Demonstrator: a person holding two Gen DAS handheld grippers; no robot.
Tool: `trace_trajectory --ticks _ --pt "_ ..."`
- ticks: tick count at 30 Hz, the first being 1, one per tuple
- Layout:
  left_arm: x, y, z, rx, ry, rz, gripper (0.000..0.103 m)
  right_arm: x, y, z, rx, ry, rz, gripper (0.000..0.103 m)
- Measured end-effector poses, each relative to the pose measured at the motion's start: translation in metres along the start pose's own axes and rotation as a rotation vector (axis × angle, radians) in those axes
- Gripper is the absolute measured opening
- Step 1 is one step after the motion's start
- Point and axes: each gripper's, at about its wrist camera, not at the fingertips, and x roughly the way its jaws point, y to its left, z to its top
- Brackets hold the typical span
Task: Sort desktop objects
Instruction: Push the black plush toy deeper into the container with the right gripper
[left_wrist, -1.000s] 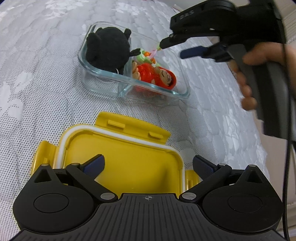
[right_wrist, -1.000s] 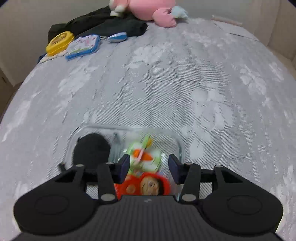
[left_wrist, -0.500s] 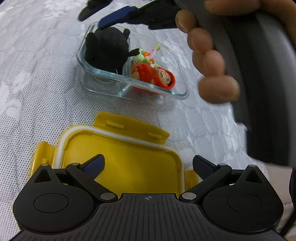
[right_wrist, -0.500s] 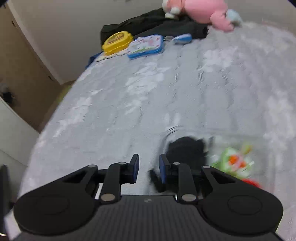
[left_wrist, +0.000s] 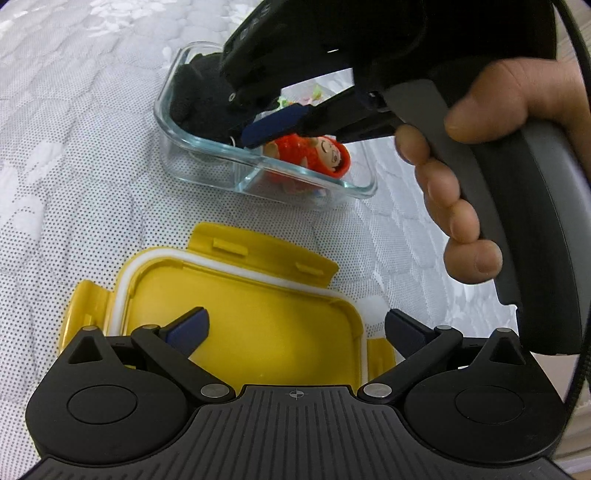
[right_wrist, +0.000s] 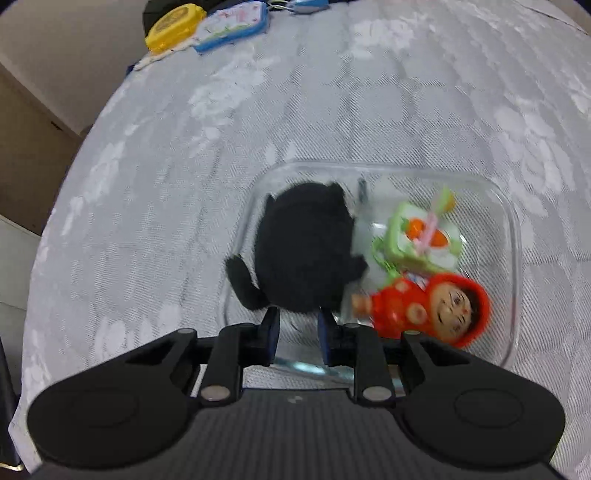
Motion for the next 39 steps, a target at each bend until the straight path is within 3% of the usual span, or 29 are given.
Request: trace_trajectory --ticks 4,7,9,10,11,13,20,31,39 --pt "0.000 0.000 0.000 -0.005 0.000 0.001 0.103 -0.017 0.004 -0.002 -0.031 -0.102 0.068 0.026" --pt "0.000 0.000 0.000 0.003 0.000 0.003 0.103 -0.015 0.016 0.002 -0.092 -0.121 0.087 0.035" --pt "0.000 0.001 0.001 0.003 -0.001 0.002 0.103 -0.011 0.025 0.004 -0.131 -0.126 0.087 0.035" --pt "0.000 0.002 0.001 0.002 -0.001 0.002 0.103 -0.007 0.028 0.004 -0.149 -0.126 0.071 0.028" --pt "0.000 0.003 0.001 0.001 -0.003 0.003 0.103 -0.002 0.030 0.006 -0.160 -0.121 0.050 0.004" --pt "-0.002 0.005 0.001 -0.002 -0.005 0.006 0.103 0.004 0.030 0.005 -0.161 -0.100 0.016 0.005" --pt "-0.003 0.004 0.001 -0.001 0.001 0.011 0.103 -0.003 0.017 -0.002 -0.131 -0.043 0.020 0.005" --pt "0.002 0.004 0.003 0.008 0.003 0.010 0.103 0.038 0.009 -0.002 -0.077 0.082 -0.006 0.005" --pt "0.004 0.006 0.005 0.003 0.003 0.012 0.103 0.006 0.003 -0.001 -0.080 0.066 0.008 0.021"
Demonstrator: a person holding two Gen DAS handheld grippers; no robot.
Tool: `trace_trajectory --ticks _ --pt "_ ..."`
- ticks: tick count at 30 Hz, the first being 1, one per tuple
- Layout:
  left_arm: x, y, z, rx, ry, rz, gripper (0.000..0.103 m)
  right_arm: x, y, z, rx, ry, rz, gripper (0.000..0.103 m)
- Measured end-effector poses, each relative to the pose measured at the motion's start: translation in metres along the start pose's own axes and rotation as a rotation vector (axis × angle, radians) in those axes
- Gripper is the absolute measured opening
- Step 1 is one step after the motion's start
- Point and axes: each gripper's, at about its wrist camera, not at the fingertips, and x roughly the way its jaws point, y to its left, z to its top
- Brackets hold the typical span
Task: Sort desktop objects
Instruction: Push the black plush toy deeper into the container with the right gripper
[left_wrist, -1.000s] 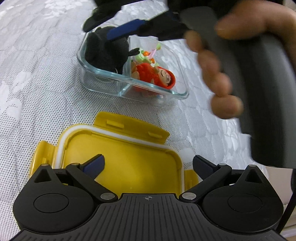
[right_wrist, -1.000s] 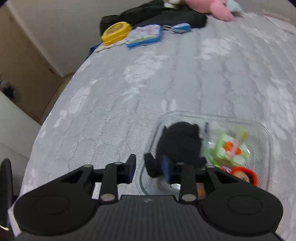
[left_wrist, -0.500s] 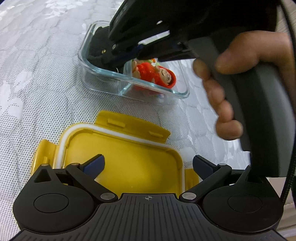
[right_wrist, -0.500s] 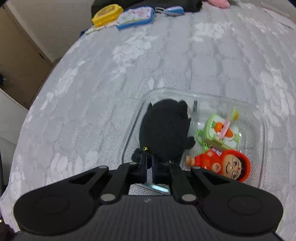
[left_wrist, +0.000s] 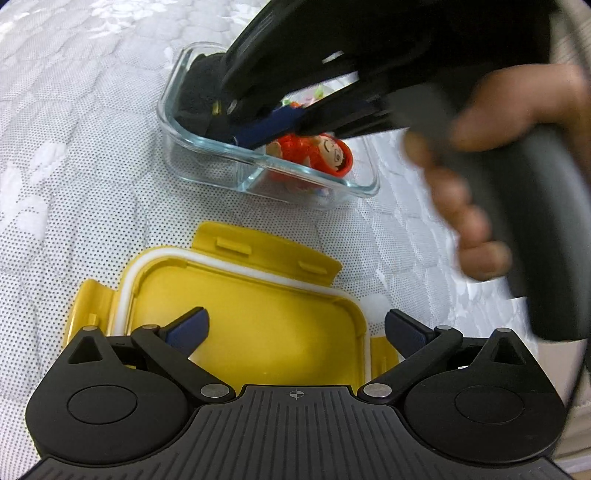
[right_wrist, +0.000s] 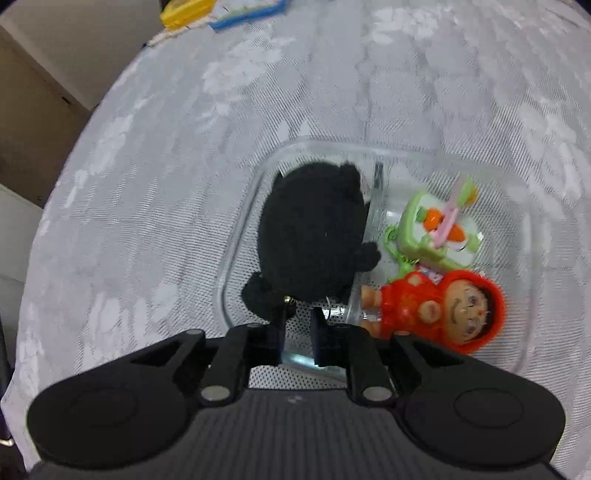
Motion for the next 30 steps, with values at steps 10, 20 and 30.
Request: trace_trajectory --ticks 10,20,30 --pt "0.000 0.002 0.001 0.002 -0.001 0.000 0.103 -0.037 0.015 0.020 -0.103 -0.293 -0.128 0.029" --pt "-0.001 -0.002 -0.003 0.001 -0.002 0.000 0.103 0.001 0.020 0.024 -0.084 -0.212 -0.156 0.028" --pt "-0.002 -0.002 -0.008 -0.015 -0.036 -0.003 0.103 0.004 0.000 0.030 0.054 -0.191 -0.088 0.040"
